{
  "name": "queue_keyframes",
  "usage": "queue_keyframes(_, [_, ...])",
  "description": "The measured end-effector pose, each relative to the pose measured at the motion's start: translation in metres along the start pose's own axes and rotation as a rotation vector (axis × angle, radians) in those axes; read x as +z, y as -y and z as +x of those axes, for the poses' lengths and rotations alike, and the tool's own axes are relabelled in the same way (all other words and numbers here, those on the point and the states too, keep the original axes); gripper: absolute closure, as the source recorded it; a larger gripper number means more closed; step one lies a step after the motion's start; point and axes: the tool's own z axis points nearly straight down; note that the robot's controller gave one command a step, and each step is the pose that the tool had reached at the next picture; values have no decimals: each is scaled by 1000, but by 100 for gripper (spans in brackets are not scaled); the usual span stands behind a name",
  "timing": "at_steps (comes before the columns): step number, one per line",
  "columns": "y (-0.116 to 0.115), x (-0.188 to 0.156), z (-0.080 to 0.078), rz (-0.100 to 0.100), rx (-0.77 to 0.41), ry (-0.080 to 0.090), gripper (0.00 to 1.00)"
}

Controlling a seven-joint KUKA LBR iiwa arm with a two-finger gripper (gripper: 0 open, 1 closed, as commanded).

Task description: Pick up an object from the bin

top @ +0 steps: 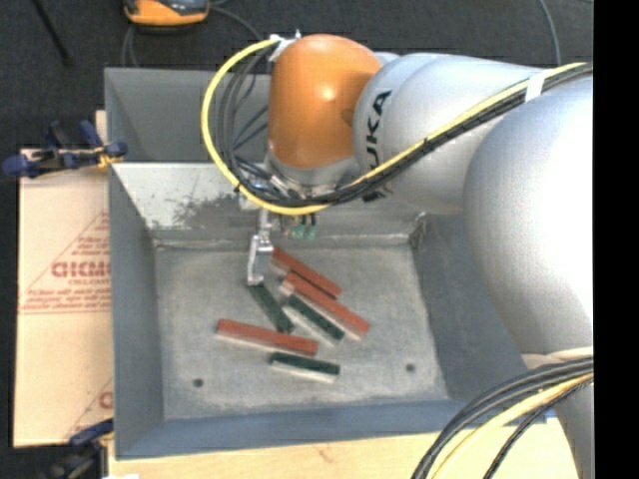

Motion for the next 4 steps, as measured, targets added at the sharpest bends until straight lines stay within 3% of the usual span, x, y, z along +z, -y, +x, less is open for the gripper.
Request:
queue_keyframes(1, [32, 54, 15, 0, 112, 2, 0])
queue_keyframes(2, [58, 91, 15, -12, 273, 28, 0])
queue_keyframes(3, [57, 91, 21, 1, 272, 1, 0])
queue_keyframes(4, [59, 95, 22, 2, 450, 1, 0])
